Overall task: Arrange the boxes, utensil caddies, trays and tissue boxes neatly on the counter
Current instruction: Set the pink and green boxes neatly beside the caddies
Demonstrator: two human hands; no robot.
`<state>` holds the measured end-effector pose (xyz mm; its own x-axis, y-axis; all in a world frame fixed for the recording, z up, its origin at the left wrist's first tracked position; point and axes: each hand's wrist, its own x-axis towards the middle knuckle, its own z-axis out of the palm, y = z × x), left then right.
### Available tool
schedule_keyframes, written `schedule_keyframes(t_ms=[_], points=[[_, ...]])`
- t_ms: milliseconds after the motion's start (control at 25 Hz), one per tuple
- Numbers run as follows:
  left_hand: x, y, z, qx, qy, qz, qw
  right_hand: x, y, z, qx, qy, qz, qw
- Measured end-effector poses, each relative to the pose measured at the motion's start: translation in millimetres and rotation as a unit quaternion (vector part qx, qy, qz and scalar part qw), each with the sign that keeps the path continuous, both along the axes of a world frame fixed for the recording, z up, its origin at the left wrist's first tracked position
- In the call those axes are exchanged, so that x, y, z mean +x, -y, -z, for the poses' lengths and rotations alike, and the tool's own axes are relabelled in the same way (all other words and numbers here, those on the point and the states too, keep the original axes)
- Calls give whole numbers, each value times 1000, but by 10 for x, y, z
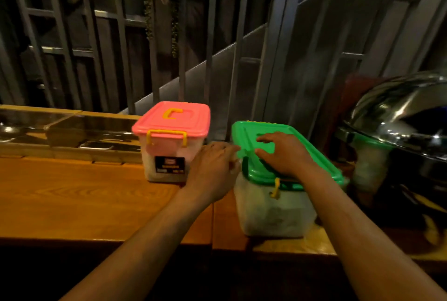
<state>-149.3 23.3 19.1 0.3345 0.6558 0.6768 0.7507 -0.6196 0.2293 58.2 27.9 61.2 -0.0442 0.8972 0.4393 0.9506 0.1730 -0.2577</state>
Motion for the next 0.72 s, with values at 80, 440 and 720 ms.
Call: schedule_keyframes(t_ms=[80,440,720], points=[[423,177,98,2,-2,9,1000,533,240,125,-11,-22,27,999],[784,413,302,-22,-44,-85,995,944,617,443,-33,-47,19,998],[546,273,329,6,-46,-106,993,740,478,445,-10,-46,-32,998]])
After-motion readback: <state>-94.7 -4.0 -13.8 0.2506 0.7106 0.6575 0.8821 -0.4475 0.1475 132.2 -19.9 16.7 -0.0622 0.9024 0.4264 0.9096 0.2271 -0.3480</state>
